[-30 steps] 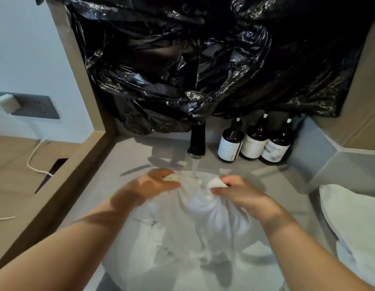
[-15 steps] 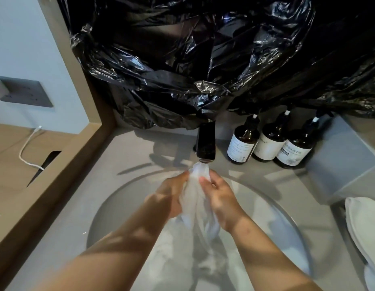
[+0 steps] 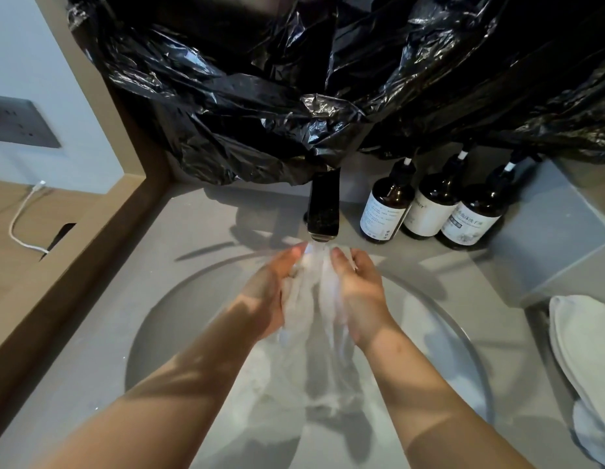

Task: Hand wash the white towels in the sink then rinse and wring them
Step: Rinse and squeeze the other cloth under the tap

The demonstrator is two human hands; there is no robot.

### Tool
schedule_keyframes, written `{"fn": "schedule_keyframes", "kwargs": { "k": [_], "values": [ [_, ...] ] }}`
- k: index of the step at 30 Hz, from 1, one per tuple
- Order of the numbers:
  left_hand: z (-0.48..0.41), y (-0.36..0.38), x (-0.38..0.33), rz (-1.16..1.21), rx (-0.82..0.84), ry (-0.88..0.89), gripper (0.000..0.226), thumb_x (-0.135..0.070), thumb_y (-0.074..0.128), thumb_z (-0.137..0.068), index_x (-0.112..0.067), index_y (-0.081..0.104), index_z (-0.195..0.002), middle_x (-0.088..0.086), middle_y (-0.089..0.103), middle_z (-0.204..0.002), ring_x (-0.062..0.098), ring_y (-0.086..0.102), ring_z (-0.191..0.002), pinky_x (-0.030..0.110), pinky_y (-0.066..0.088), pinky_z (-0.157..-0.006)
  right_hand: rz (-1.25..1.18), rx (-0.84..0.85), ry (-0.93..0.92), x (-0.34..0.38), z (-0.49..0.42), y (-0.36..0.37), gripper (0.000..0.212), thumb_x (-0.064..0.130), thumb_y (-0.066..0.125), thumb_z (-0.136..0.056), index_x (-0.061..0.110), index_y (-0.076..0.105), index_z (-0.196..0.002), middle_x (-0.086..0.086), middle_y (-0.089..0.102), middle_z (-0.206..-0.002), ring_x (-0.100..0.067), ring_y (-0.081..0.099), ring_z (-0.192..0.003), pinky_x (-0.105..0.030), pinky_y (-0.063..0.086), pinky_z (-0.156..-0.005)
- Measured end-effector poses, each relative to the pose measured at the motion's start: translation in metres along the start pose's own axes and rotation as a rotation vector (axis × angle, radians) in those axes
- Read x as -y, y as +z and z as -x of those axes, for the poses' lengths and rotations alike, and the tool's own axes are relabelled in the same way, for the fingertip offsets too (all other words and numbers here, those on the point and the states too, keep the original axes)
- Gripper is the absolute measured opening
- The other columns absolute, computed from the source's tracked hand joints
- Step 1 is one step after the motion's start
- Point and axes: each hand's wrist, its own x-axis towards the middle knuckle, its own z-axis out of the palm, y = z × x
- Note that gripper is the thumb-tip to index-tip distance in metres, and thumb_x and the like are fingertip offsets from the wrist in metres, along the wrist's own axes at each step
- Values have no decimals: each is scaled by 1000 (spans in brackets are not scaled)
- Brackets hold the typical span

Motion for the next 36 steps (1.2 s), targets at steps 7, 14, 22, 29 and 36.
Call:
{"fn": "schedule_keyframes", "kwargs": {
  "k": [7,14,22,29,36],
  "values": [
    [1,14,15,-144,-113,15,34,-28,24,-106,-25,49,-82,-8,55,-79,-4,60,-52,18,50,-52,331,116,-166,-13,13,17,9,30,54,-95,28,53,-86,11,51,-79,-6,51,-69,-20,44,-71],
    [-7,14,1,-143,-286,2,38,-34,31,-103,-14,54,-80,4,55,-72,20,58,-69,18,48,-59,123,-66,16,-26,16,35,23,43,48,-93,29,47,-76,4,56,-69,-20,54,-71,-44,49,-80],
    [3,15,-9,-176,-96,-132,38,-34,32,-103,-8,57,-91,8,62,-73,24,56,-73,27,46,-67,207,-32,121,-16,-4,11,24,36,51,-96,19,55,-79,-5,64,-83,-26,61,-83,-39,51,-83],
    [-8,-6,-26,-235,-35,2,44,-37,31,-103,-10,64,-92,4,69,-72,20,62,-71,31,45,-65,146,301,246,-12,-3,-5,47,14,74,-81,16,53,-123,-3,67,-109,-17,66,-97,-29,52,-89],
    [6,-16,-4,-149,-46,7,46,-56,31,-90,-24,62,-103,-1,70,-89,13,64,-79,29,46,-72,-183,20,367,7,-15,6,4,11,58,-92,9,60,-91,-9,64,-78,-23,62,-71,-32,50,-65]
  ]
}}
